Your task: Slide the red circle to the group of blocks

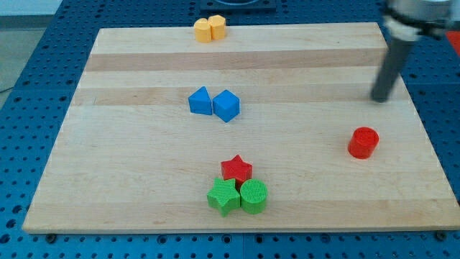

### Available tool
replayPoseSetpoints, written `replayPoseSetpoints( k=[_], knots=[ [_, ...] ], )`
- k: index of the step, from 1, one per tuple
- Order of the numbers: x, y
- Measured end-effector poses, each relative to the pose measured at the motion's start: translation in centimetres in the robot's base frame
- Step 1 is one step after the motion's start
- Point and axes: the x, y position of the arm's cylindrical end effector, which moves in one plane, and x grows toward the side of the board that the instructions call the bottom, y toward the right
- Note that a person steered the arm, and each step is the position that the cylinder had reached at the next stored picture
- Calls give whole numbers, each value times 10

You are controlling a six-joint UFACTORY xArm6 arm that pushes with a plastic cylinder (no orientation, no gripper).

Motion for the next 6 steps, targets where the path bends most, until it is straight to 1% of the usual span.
replayPoseSetpoints(
  k=[1, 2, 3, 4, 5, 6],
  knots=[
    [31, 41],
    [79, 20],
    [105, -53],
    [105, -120],
    [100, -111],
    [79, -119]
  ],
)
